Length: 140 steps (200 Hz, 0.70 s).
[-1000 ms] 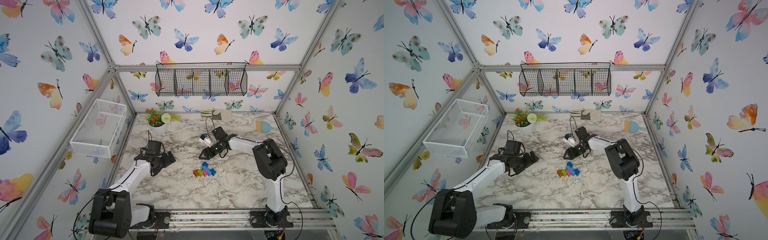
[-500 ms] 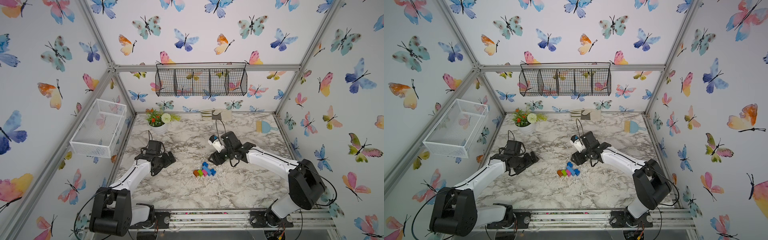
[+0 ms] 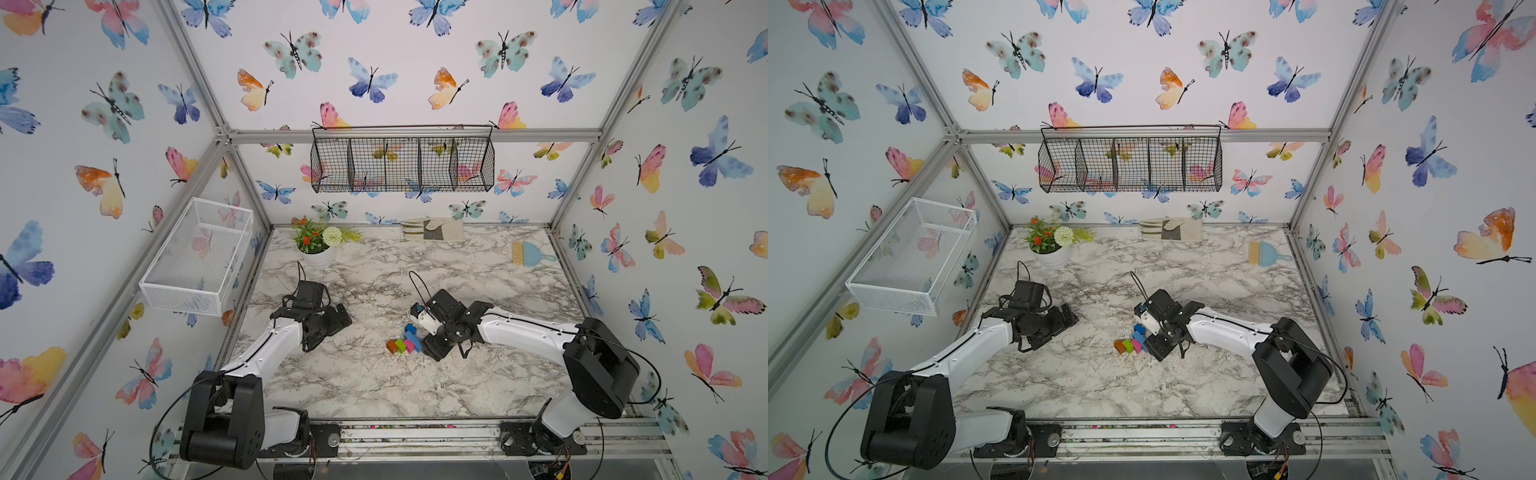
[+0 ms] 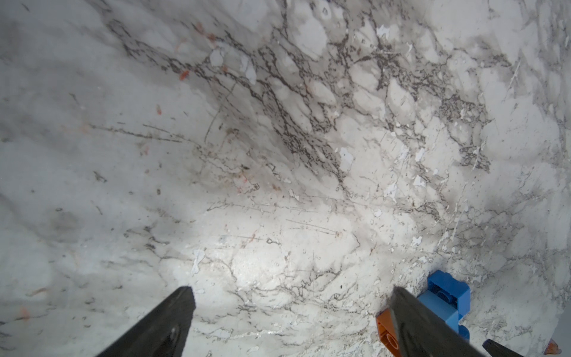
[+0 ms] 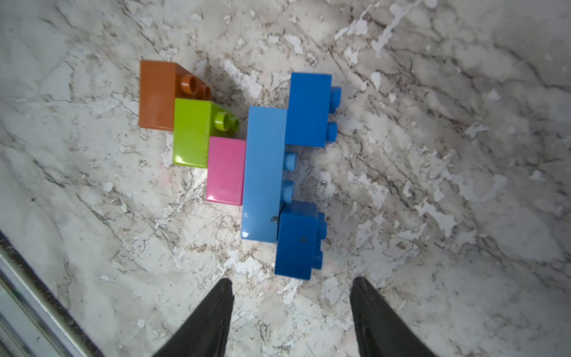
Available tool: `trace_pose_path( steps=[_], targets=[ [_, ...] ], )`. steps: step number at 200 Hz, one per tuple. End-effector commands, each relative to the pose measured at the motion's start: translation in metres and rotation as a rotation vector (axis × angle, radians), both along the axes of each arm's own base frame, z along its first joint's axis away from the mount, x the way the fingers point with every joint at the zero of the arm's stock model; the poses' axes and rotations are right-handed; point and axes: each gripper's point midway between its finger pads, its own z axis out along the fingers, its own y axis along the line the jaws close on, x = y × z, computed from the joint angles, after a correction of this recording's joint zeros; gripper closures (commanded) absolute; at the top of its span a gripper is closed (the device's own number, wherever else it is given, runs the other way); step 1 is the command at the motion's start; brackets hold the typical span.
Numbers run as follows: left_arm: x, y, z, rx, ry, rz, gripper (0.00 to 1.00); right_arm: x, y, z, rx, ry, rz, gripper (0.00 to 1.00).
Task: Assemble the letter y with lego
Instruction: Adjust the lego brick at the center of the board.
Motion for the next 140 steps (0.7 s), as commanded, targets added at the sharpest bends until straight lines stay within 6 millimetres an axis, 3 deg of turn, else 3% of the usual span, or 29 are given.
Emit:
trace_pose_path(
  steps=[1,67,140],
  targets=[
    [-0.001,0.001,-0.002,0.011,0.003,-0.010,0.00,0.003,0.000,-0.008,-0.048,0.004,-0.004,0.35],
    [-0.001,0.000,-0.003,0.005,0.004,-0.008,0.00,0.027,-0.011,-0.018,-0.155,-0.057,-0.138,0.35],
    [-0.003,-0.001,-0.004,0.003,0.006,-0.013,0.00,0.055,-0.007,-0.028,-0.244,-0.102,-0.241,0.34]
  ],
)
